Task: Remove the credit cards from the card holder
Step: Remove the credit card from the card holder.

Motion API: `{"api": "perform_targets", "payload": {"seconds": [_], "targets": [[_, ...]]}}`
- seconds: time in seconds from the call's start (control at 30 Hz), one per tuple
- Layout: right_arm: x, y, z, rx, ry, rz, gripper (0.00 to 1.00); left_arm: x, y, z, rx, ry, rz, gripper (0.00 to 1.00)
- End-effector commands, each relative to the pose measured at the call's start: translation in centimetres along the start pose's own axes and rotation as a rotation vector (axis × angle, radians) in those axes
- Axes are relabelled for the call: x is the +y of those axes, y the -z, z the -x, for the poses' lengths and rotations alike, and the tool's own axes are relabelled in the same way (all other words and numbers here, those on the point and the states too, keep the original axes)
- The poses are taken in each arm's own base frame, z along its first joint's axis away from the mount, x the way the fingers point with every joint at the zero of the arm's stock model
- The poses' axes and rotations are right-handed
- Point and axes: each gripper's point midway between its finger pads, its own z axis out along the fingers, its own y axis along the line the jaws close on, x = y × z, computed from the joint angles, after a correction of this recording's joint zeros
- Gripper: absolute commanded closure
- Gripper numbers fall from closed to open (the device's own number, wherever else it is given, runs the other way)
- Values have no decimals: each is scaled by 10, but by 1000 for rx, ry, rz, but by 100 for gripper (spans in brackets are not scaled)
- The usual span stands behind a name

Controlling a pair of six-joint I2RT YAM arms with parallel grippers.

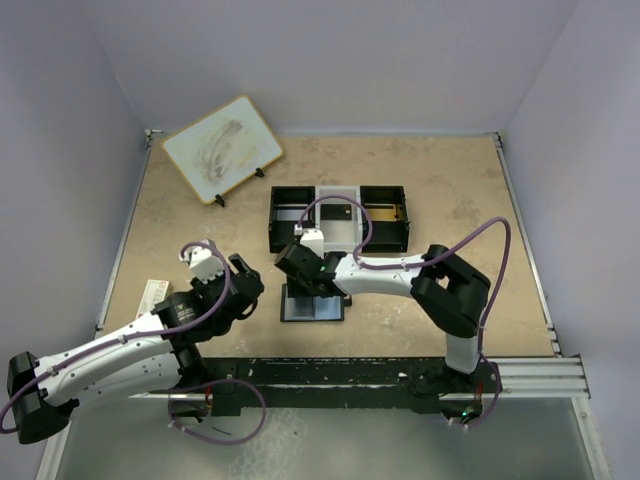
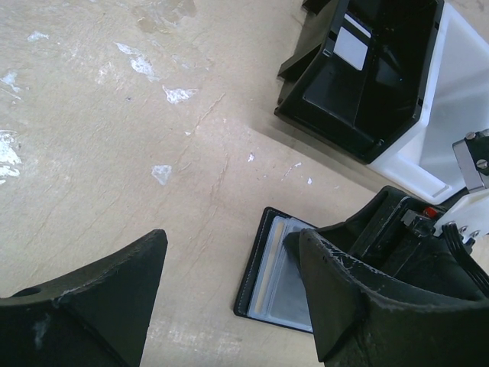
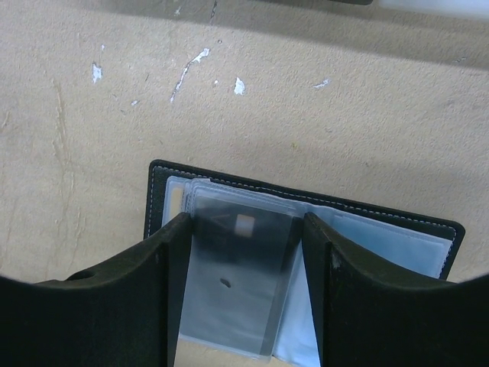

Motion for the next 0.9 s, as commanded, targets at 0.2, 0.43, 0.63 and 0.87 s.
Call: {"api": "perform_targets", "payload": {"seconds": [0.2,0.43,0.63,0.87], "targets": [[6,3,-30,94,-42,112,48,-12,-6,-8,13,-2,-29,32],[5,4,-30,102,-91,167,48,-12,-7,-13,33,-14,-32,32],[-7,2,-17,57,-43,64,37,-8,-7,-10,16,14,-23,32],[-15,0,-24,54,33,-26,32,3,2,10,-45,82,-4,33]]}}
